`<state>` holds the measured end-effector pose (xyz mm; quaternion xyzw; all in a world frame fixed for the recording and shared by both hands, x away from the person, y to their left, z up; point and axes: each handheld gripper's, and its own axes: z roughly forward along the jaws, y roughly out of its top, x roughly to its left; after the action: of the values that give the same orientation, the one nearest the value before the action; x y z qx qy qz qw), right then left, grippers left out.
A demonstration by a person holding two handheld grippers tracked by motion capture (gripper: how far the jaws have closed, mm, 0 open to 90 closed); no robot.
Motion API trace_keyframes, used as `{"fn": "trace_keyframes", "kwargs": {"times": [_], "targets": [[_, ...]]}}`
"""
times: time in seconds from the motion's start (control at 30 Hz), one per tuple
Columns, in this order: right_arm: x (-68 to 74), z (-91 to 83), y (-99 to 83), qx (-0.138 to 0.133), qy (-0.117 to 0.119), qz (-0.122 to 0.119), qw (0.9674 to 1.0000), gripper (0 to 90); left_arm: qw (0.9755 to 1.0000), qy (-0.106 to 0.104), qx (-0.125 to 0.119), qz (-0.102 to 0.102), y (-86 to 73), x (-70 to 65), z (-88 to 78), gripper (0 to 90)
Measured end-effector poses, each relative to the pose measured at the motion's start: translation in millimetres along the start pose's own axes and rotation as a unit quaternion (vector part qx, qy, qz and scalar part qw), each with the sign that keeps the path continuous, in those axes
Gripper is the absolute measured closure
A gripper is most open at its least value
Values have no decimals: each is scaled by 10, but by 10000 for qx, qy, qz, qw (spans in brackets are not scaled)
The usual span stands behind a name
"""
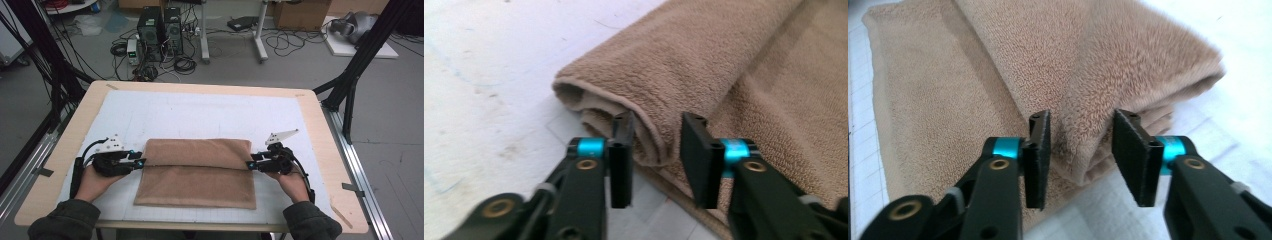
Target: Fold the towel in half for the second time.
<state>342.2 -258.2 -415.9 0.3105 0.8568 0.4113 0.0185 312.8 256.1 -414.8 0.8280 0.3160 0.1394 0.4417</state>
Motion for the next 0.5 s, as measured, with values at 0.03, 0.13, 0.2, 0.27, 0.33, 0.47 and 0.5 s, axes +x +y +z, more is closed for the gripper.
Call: {"fn": "trace_keyframes", "kwargs": {"times": [0.03,0.13,0.2,0.27,0.33,0.47,0.5], "targets": [[-2,-28,22,-78,-54,2,10000,508,10000,18,-60,-59,22,25,-24,595],[-27,-75,128,-144,-221,-14,9997,456,9997,75,-163,-149,128,105,-56,567],[-54,-74,216,-180,-342,-72,9992,440,9995,93,-212,-237,217,156,-26,547],[-95,-39,308,-173,-443,-68,9988,421,9993,127,-204,-272,300,200,45,535],[-147,28,389,-115,-491,-101,9987,406,9992,106,-154,-341,368,248,151,508],[-280,200,482,-27,-453,36,9990,369,9982,257,127,-529,400,352,400,451],[-315,242,484,-19,-438,64,9990,368,9976,251,212,-607,389,379,456,441]]}}
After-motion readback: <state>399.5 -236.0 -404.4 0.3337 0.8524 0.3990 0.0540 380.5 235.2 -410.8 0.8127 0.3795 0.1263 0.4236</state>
